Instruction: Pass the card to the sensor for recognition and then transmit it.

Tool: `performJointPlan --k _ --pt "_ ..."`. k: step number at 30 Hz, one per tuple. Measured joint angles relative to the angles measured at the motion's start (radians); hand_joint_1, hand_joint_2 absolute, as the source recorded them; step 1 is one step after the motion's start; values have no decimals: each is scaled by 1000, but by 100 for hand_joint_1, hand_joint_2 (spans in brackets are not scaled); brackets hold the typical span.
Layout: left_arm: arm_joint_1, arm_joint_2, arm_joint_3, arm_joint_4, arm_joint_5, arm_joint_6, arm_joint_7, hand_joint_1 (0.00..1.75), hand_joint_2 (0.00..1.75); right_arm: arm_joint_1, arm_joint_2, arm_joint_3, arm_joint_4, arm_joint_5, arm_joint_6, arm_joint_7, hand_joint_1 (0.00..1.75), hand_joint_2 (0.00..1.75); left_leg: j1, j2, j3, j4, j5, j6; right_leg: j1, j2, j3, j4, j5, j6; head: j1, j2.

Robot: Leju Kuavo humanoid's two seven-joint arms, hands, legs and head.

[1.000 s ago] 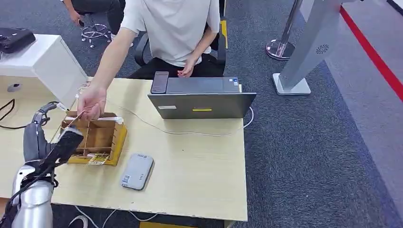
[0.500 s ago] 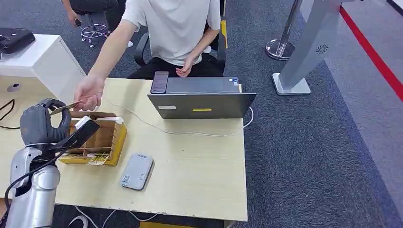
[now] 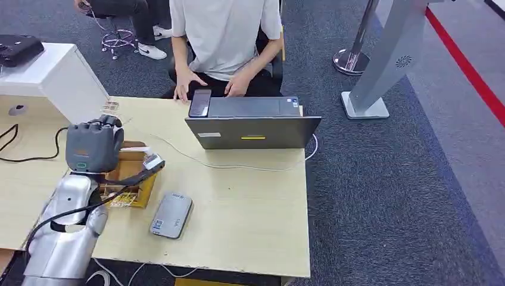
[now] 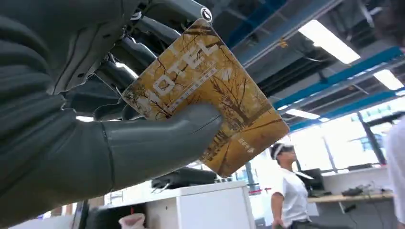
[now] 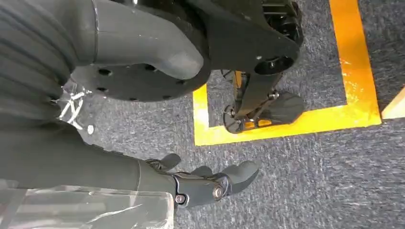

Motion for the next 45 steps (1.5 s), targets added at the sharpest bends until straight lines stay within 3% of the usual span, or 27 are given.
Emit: performJointPlan --k 15,20,25,33,45 --pt "14 15 -445 -28 -37 -276 159 175 175 -2 17 1 8 -34 -15 18 0 175 0 0 -1 0 0 0 0 0 1 0 0 0 0 0" --pt "32 16 -531 -42 -38 -320 182 175 175 -3 20 1 11 -47 -18 20 0 175 0 0 -1 0 0 0 0 0 0 0 0 0 0 0" --pt "33 21 -559 -49 -38 -335 186 175 175 -3 23 1 14 -50 -18 21 0 175 0 0 -1 0 0 0 0 0 0 0 0 0 0 0" --pt "81 69 -564 -72 -39 -436 199 175 175 -3 24 5 14 -65 -23 22 0 175 0 0 -1 0 0 0 0 0 0 0 0 0 0 0" --pt "253 162 -457 -189 -39 -423 194 175 175 -2 25 5 21 -103 -31 24 0 175 0 0 -2 0 0 0 0 0 0 0 0 0 0 0"
